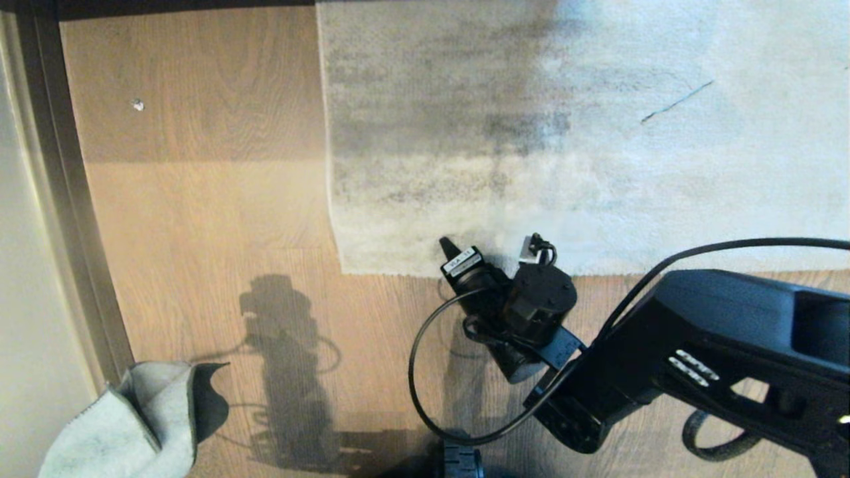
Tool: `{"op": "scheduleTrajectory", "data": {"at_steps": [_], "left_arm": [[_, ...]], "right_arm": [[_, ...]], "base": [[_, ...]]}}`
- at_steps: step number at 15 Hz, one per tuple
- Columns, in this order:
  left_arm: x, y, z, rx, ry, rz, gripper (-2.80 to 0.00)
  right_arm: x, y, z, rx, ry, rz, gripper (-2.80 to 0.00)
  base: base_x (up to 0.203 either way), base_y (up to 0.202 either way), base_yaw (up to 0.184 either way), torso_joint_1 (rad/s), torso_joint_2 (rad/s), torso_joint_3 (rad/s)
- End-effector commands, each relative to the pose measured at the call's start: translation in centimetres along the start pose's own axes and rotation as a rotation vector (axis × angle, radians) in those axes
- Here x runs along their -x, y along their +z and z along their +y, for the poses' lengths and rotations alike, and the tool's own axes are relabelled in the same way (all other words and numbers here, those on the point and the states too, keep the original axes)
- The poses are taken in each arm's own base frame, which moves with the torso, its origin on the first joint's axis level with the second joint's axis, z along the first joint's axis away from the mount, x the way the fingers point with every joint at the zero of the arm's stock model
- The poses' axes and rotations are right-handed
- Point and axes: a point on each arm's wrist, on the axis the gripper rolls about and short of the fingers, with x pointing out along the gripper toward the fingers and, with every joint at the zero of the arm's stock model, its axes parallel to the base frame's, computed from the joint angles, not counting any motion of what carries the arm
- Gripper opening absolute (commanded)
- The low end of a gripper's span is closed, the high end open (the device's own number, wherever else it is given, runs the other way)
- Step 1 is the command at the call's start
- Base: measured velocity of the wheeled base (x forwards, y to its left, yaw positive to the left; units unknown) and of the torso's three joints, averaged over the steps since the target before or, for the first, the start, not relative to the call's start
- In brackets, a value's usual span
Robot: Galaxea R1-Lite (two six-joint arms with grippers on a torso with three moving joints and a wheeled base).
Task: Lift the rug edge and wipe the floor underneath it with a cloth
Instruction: Lay down the carpet
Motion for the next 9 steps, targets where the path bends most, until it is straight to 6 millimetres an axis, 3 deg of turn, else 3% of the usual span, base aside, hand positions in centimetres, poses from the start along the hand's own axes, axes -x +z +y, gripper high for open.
{"op": "scheduleTrajectory", "data": {"at_steps": [1,9], "left_arm": [[0.0,0.0,0.0,0.0,0.0,-0.001,-2.8],[0.0,0.0,0.0,0.0,-0.001,-0.001,-2.8]], "right_arm": [[-1.1,-0.8,-1.8,-0.011,0.016,-0.027,-2.8],[-2.2,0.1,-3.4,-0.004,0.003,-0.067,-2.8]], "base": [[0.0,0.0,0.0,0.0,0.0,0.0],[0.0,0.0,0.0,0.0,0.0,0.0]]}}
